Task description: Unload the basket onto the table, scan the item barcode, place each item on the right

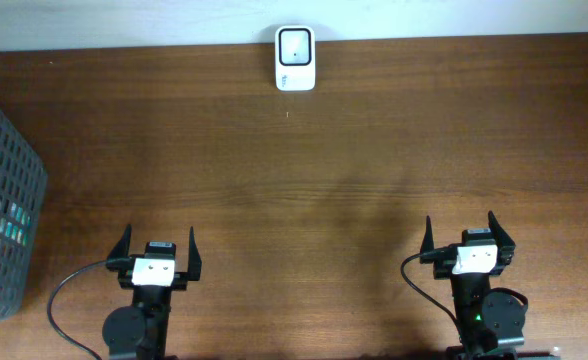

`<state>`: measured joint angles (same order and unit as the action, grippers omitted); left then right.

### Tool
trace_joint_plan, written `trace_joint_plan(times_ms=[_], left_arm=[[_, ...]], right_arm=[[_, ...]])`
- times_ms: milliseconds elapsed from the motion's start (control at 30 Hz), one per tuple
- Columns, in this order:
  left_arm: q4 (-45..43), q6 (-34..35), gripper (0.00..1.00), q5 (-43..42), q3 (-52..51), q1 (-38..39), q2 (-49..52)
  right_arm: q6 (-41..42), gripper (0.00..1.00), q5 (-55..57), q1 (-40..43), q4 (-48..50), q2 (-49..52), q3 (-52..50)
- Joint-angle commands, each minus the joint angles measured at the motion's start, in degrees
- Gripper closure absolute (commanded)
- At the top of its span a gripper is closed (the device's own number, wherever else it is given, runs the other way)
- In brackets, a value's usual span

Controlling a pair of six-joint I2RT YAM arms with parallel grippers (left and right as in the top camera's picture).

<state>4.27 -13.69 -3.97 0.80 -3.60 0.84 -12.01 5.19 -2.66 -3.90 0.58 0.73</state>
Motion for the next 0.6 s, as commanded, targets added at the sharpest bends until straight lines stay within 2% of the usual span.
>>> trace_joint_plan(times_ms=[0, 433, 567], left_arm=[[0.2, 0.8, 0.01, 0.8, -0.3, 0.2, -0.4], [-0.5, 1.0, 0.01, 0.0, -0.3, 0.2, -0.4], [-1.2, 3.8, 0.01, -1.2, -0.2, 0.2, -0.4]], right_arm=[[0.2, 0.01, 1.3, 0.5, -0.2, -0.2, -0.4], [0.2, 0.01, 1.3, 0.5, -0.2, -0.2, -0.4], [0.2, 0.01, 1.3, 0.5, -0.2, -0.2, -0.4]])
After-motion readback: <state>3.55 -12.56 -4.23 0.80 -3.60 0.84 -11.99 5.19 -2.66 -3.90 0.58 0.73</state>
